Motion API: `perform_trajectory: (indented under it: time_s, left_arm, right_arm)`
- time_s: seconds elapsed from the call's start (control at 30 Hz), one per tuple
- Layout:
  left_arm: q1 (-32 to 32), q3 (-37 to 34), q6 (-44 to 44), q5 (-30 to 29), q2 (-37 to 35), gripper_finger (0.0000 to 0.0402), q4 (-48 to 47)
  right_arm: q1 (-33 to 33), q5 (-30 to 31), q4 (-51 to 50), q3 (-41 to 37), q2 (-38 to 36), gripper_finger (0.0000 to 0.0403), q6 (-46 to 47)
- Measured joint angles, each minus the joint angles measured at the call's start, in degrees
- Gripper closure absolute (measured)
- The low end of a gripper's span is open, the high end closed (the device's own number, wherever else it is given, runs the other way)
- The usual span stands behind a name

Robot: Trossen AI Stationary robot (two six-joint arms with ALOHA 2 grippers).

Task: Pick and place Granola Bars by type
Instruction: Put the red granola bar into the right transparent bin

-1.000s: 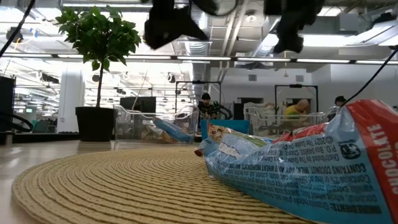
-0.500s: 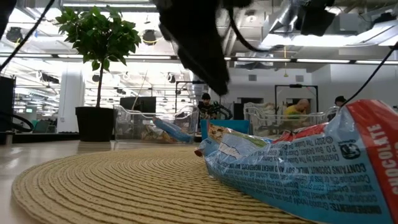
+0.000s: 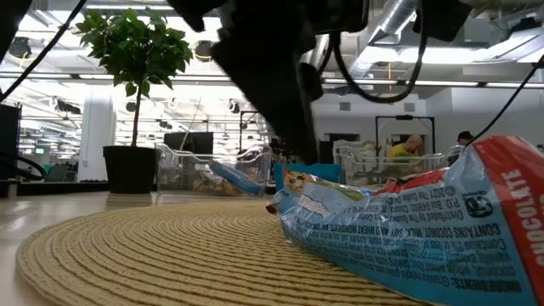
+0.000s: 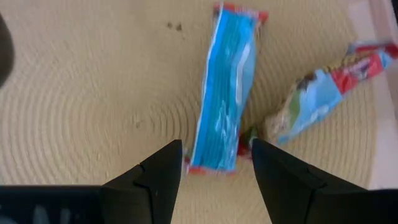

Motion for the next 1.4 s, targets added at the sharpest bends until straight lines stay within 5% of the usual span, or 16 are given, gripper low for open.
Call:
perform_trajectory:
  time_s: [0.4,0.77,0.97,1.1,1.4]
  left_arm:
    - [0.13,0.03,-1.16,-0.11,4.48,0.0219,0.37]
    - [0.96,0.03,-7.17,3.45,4.27,0.0354,0.43]
    - [1.81,0.03,-17.84,4.40,2.03,0.0363,0.13]
    - [2.63,0.01,-23.30,-1.72,-2.89,0.0367,-1.82]
    - [6.34,0.03,-30.92,-19.93,-17.01,0.0367,-20.14]
  right_arm:
    - [-0.04,0.03,1.97,-0.02,0.00,0.0213,0.02]
    - [-0.21,0.13,2.19,-0.02,0.00,0.0231,0.00]
    - [-0.26,5.00,2.24,-0.02,0.00,0.0239,5.62]
    - [-0.45,10.87,0.61,-0.04,-1.08,0.0238,8.64]
    - [-5.62,13.18,0.58,-0.04,-5.66,0.0237,9.01]
